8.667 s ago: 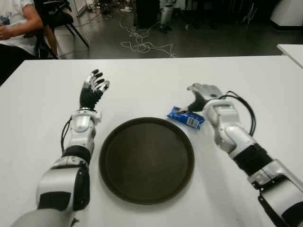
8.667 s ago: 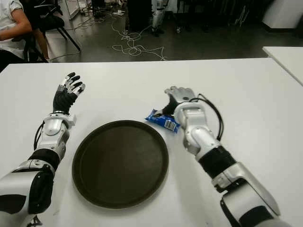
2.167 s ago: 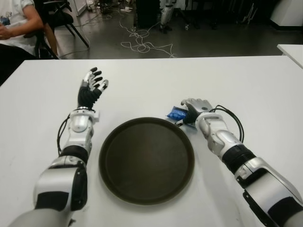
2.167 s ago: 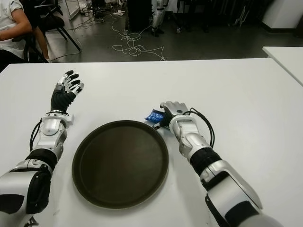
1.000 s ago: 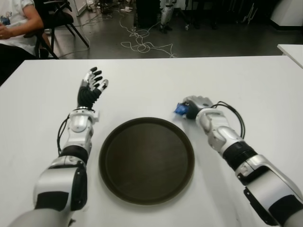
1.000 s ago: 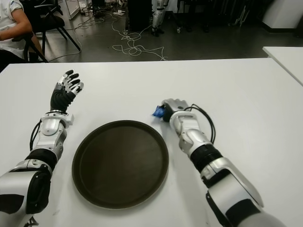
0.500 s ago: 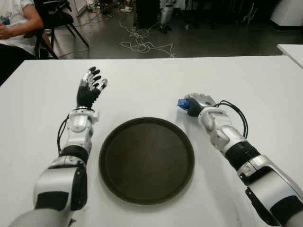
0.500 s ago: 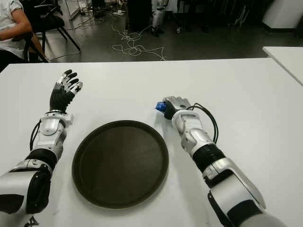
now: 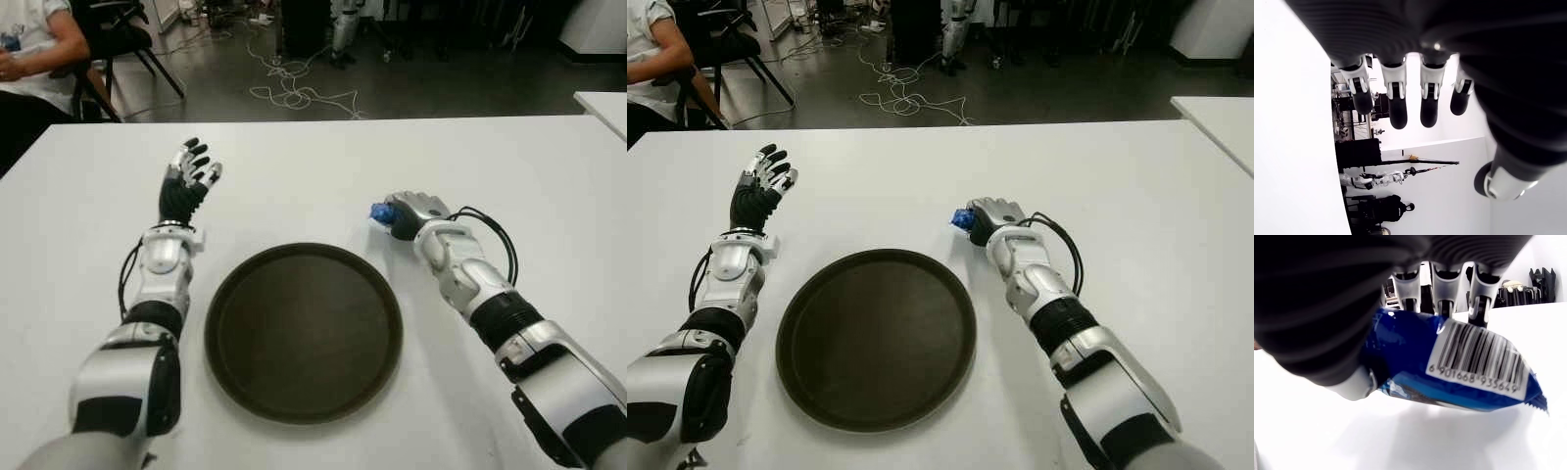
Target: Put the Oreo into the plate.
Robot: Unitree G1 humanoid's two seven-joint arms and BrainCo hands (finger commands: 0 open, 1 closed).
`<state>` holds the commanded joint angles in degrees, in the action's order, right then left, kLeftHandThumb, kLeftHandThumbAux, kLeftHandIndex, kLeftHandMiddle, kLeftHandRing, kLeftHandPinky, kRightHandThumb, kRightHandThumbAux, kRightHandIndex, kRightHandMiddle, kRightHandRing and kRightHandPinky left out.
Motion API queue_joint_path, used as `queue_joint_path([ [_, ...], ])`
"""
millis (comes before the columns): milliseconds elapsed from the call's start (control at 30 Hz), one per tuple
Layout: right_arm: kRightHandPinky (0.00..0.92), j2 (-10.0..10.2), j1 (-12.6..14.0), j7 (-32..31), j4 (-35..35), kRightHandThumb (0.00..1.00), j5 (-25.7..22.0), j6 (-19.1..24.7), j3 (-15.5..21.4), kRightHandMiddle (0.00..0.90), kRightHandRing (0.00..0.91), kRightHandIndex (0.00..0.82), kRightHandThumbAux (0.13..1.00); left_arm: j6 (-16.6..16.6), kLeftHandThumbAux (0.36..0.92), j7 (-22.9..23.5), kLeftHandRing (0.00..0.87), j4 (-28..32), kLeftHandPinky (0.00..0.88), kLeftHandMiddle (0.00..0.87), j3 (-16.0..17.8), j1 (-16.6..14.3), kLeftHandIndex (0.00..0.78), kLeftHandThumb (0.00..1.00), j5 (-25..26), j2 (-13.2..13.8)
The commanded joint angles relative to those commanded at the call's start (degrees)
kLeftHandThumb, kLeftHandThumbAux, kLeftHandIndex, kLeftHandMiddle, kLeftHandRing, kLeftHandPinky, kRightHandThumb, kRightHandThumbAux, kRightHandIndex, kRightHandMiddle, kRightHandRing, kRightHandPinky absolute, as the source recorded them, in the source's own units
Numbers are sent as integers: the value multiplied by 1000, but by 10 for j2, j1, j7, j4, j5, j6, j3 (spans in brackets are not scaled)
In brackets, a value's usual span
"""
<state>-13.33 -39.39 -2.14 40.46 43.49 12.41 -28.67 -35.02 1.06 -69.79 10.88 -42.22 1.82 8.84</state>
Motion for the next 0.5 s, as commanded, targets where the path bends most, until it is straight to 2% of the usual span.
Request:
queue_joint_path([
  [300, 696, -5, 6, 12, -17, 693, -9, -5, 12, 701, 705, 433, 722, 2, 673, 14, 127, -1, 91, 168, 5, -1, 113, 100, 9, -2],
  [500, 695, -14, 16, 12, -65, 693, -9, 2, 22, 700, 706, 433, 722, 0, 671, 6, 129, -1, 88, 177, 1, -2, 118, 96, 4, -1],
])
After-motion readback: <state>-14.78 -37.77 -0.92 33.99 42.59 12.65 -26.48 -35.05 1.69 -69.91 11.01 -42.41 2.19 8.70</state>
